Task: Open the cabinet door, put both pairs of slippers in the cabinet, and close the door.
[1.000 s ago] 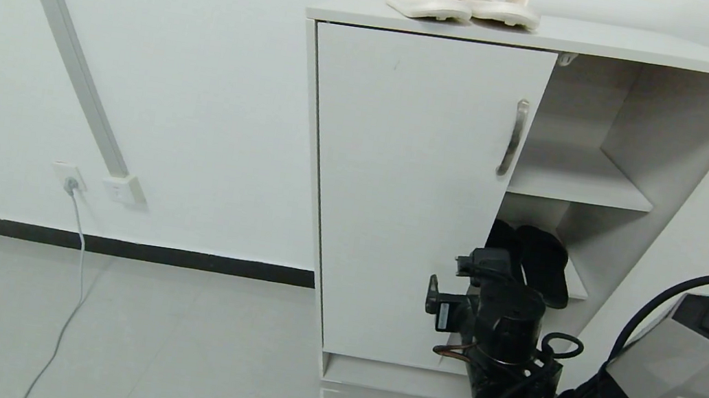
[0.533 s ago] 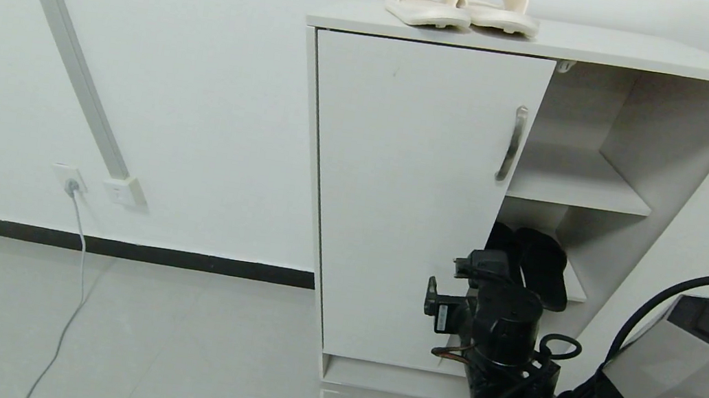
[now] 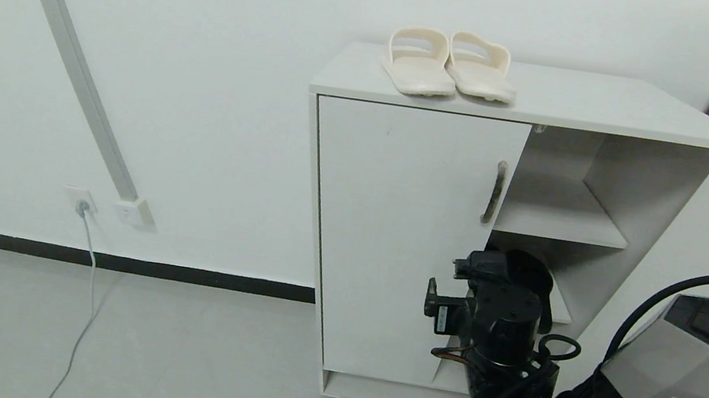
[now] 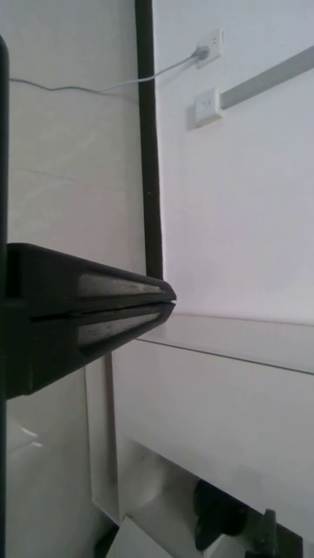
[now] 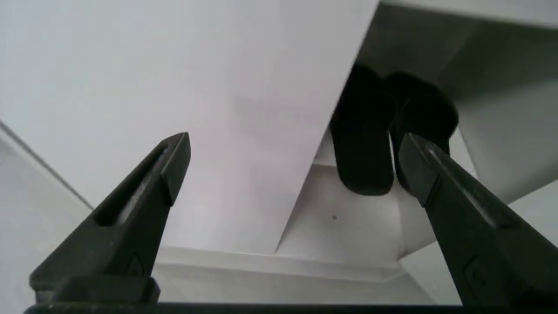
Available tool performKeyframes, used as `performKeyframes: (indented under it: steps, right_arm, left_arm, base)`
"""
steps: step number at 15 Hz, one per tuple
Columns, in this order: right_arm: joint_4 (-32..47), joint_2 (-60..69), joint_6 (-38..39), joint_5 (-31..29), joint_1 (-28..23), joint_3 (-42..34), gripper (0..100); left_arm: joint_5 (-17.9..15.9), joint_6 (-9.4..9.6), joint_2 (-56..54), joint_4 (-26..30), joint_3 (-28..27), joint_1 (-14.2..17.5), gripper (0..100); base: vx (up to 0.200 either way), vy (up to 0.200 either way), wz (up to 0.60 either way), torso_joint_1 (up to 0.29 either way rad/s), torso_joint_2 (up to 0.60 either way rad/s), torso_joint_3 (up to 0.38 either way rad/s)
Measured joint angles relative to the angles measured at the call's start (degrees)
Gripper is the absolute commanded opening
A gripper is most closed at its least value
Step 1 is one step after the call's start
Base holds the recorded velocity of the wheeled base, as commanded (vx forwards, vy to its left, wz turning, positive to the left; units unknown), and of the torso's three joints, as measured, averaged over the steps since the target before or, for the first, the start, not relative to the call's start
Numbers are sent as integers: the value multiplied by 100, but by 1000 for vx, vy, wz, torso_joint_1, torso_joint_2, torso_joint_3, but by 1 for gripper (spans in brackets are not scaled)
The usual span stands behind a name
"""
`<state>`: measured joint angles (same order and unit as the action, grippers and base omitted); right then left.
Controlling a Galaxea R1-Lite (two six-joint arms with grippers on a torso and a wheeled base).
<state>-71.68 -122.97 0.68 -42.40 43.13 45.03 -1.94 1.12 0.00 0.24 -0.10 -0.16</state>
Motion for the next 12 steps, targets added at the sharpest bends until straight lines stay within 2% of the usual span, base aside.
performKeyframes:
  steps: [5, 12]
  right_arm:
    - [-5, 0, -44, 6, 2, 11, 100]
    - [-13, 1, -52, 6, 46, -13, 100]
  left_arm:
    - [2, 0, 0, 0, 0, -2, 0]
    - [2, -1, 0, 2, 0, -2, 0]
  base:
    - [0, 0, 0, 135, -469, -331]
    - [0, 0, 0, 186, -498, -318]
